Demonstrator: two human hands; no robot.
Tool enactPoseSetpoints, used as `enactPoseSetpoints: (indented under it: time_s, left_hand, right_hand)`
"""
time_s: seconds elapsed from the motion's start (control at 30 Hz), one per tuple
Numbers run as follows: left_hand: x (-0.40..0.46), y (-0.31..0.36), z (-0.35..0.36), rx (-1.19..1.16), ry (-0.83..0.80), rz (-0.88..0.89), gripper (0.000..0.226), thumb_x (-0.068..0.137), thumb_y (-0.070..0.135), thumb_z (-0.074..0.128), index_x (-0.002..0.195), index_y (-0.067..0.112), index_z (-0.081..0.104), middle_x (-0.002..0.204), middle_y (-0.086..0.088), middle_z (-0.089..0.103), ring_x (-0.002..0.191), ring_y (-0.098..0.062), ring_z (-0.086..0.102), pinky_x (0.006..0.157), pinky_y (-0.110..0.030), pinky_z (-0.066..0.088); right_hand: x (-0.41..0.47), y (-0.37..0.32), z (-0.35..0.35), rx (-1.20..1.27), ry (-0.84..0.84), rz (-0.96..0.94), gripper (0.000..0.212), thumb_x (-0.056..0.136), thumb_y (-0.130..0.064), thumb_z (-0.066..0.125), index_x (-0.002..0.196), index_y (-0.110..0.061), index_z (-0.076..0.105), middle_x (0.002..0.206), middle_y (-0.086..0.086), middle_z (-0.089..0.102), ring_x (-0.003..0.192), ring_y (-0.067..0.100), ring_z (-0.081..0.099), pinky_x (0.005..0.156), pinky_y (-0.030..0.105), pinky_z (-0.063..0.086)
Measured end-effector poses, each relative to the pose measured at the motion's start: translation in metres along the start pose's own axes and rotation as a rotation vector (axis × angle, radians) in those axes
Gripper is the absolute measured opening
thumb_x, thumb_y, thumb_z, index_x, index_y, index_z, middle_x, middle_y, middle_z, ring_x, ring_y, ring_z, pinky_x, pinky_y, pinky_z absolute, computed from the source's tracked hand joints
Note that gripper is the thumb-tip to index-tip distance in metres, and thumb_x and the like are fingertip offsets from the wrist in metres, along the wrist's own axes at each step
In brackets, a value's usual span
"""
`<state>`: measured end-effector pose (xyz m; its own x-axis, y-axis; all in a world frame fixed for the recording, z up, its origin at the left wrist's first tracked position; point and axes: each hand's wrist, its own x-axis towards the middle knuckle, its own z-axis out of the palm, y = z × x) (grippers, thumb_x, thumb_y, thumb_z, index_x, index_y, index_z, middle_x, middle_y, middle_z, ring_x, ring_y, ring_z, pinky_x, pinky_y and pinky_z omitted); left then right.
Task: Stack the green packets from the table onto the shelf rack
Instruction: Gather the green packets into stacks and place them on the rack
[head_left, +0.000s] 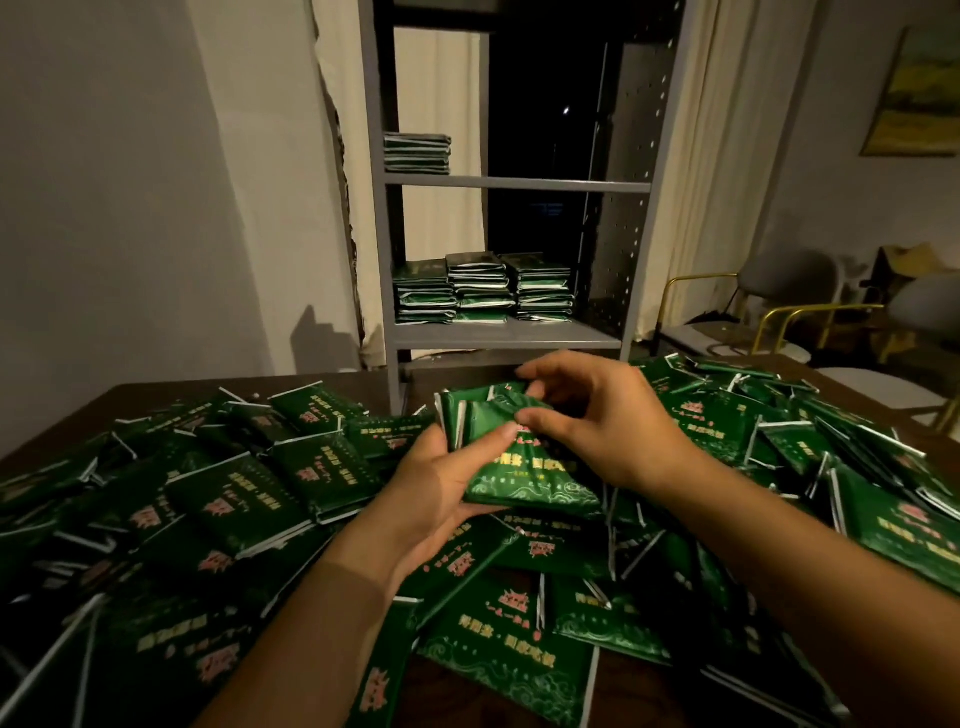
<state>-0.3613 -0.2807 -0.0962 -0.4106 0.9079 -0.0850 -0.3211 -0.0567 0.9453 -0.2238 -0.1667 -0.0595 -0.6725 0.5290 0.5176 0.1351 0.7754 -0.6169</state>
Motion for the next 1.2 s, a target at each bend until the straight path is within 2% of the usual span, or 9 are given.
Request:
enactPoseSetpoints:
  time_s: [0.13,0.23,0.4,0.53,0.7,0.8,0.97,1.07,1.2]
  left_hand:
    - [0.007,-0.004,-0.007,-0.014,0.084,0.020,0.107,0.065,0.025,0.094,0.151,0.014,0.030,0.146,-0.015,0.051,0.125,-0.030,0.059,0.105,-0.054,0.048]
    - [0.015,-0.007,-0.011,-0.063,0.068,0.090,0.140,0.039,0.038,0.104,0.155,0.020,0.027,0.153,-0.017,0.044,0.130,-0.034,0.056,0.111,-0.060,0.039]
    - [0.008,-0.002,-0.006,-0.191,0.016,0.055,0.064,0.085,0.054,0.068,0.135,0.016,0.059,0.127,-0.012,0.070,0.115,-0.030,0.068,0.105,-0.055,0.047]
    - [0.012,-0.003,-0.009,-0.155,0.135,0.140,0.051,0.084,0.040,0.073,0.127,0.017,0.062,0.126,-0.007,0.071,0.120,-0.029,0.064,0.108,-0.062,0.041]
    - [0.002,-0.003,-0.004,-0.037,-0.014,0.120,0.083,0.074,0.056,0.079,0.142,0.019,0.050,0.137,-0.006,0.064,0.125,-0.023,0.062,0.106,-0.054,0.046]
    - [0.005,-0.008,-0.008,0.119,-0.037,0.158,0.055,0.077,0.022,0.082,0.126,0.018,0.057,0.116,0.001,0.075,0.107,-0.016,0.071,0.098,-0.046,0.052]
    - [0.010,-0.012,-0.003,0.295,0.007,0.156,0.047,0.077,0.027,0.085,0.119,0.027,0.062,0.117,0.003,0.074,0.110,-0.018,0.069,0.104,-0.045,0.049]
    - [0.013,-0.019,-0.005,0.365,0.057,0.192,0.051,0.082,-0.003,0.075,0.117,0.029,0.055,0.112,-0.008,0.073,0.094,-0.012,0.072,0.084,-0.033,0.057]
    - [0.006,-0.023,-0.004,0.507,0.032,0.177,0.062,0.084,-0.016,0.062,0.122,0.032,0.052,0.100,-0.007,0.061,0.063,0.002,0.066,0.057,-0.023,0.057]
  right_hand:
    - [-0.011,0.001,-0.001,-0.117,0.243,0.135,0.059,0.081,-0.050,0.074,0.128,-0.022,0.051,0.114,-0.009,0.054,0.097,0.007,0.058,0.081,0.015,0.047]
    - [-0.020,0.007,0.000,0.223,-0.049,0.511,0.073,0.069,-0.058,0.078,0.123,-0.022,0.044,0.108,-0.005,0.062,0.086,0.014,0.069,0.070,0.025,0.058]
    - [-0.022,0.028,0.003,0.429,-0.013,0.445,0.042,0.076,-0.012,0.082,0.115,-0.018,0.066,0.103,-0.003,0.076,0.094,0.013,0.073,0.084,0.034,0.060]
    - [-0.028,0.034,0.000,0.406,-0.092,0.369,0.047,0.079,-0.011,0.080,0.121,-0.021,0.062,0.110,-0.006,0.074,0.100,0.011,0.072,0.085,0.033,0.059]
    - [-0.031,0.032,0.005,0.331,0.026,0.310,0.029,0.084,-0.026,0.076,0.113,-0.023,0.069,0.102,-0.011,0.076,0.093,0.005,0.072,0.087,0.034,0.060]
    - [-0.032,0.026,0.002,0.186,0.023,0.262,0.039,0.081,-0.047,0.076,0.115,-0.031,0.065,0.106,-0.008,0.074,0.094,0.004,0.071,0.083,0.031,0.060]
    - [-0.038,0.033,-0.010,0.481,-0.105,0.311,0.054,0.078,0.005,0.077,0.122,-0.019,0.057,0.108,-0.006,0.075,0.101,0.007,0.071,0.082,0.020,0.057]
    - [-0.046,0.040,-0.009,0.393,-0.145,0.348,0.050,0.076,0.004,0.079,0.117,-0.020,0.061,0.107,-0.005,0.075,0.102,0.008,0.070,0.085,0.022,0.058]
    - [-0.051,0.045,-0.002,0.369,-0.139,0.384,0.085,0.071,0.004,0.084,0.139,-0.028,0.044,0.119,-0.002,0.067,0.109,0.010,0.067,0.093,0.032,0.057]
